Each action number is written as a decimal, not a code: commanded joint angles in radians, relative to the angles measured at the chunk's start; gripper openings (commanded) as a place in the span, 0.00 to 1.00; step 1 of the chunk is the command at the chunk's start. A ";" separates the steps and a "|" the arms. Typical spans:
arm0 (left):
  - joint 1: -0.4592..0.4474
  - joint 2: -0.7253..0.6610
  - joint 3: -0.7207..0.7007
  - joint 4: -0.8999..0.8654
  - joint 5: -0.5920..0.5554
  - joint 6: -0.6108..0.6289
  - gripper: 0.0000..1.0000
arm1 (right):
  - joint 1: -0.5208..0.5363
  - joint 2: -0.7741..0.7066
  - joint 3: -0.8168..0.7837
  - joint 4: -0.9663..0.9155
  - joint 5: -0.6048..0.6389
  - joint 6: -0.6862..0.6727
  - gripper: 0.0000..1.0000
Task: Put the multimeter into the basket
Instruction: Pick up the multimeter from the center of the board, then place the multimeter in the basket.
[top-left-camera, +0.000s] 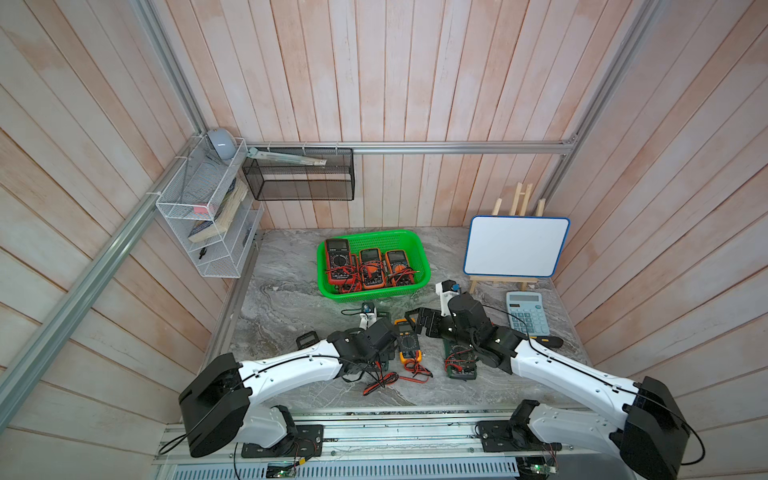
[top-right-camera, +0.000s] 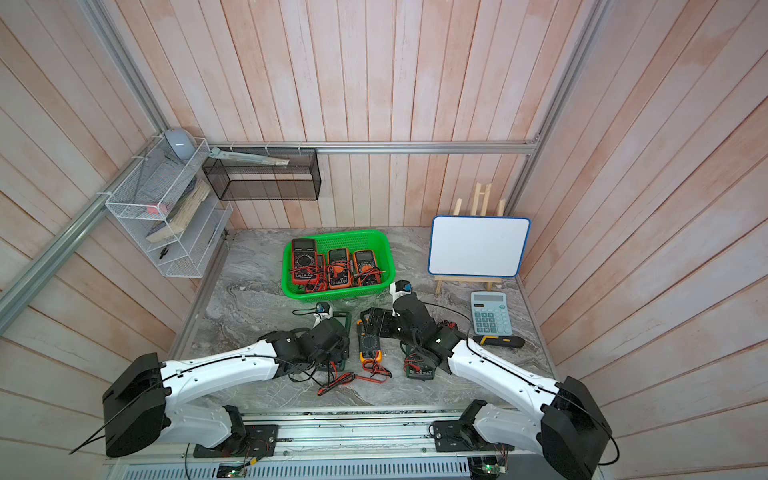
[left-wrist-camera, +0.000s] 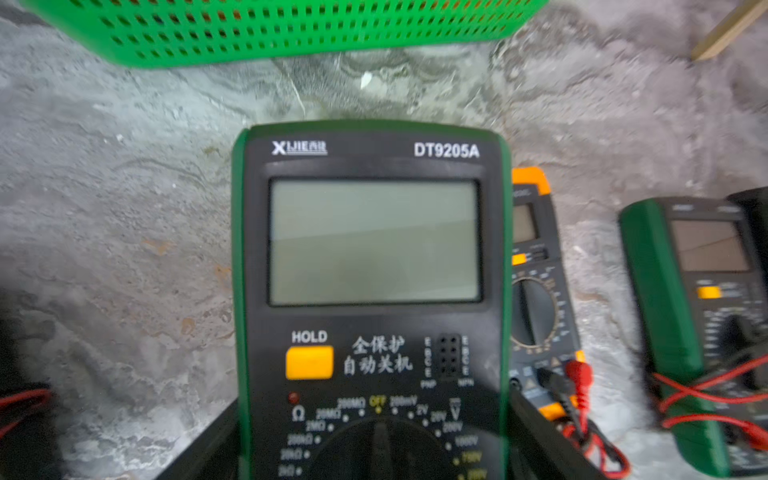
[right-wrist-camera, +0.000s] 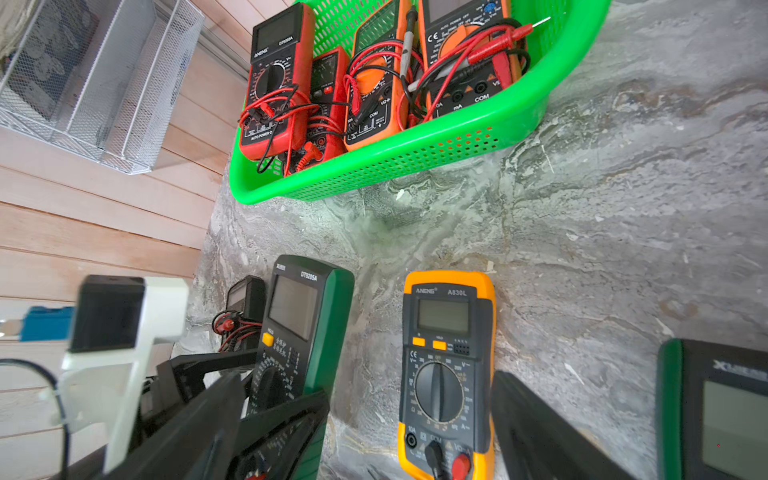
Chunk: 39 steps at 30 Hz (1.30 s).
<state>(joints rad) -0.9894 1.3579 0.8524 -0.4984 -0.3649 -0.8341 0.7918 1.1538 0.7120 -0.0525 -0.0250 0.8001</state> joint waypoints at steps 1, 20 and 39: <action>0.013 -0.050 0.080 -0.023 -0.067 0.049 0.00 | -0.008 0.016 0.051 0.013 -0.035 -0.006 0.98; 0.390 0.108 0.413 0.147 0.048 0.361 0.00 | -0.127 0.088 0.223 -0.004 -0.109 -0.047 0.98; 0.517 0.710 1.042 0.091 0.090 0.486 0.00 | -0.181 0.095 0.179 -0.026 -0.124 -0.067 0.98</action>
<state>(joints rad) -0.4839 2.0224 1.8221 -0.3878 -0.2810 -0.3744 0.6163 1.2472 0.9089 -0.0544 -0.1417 0.7544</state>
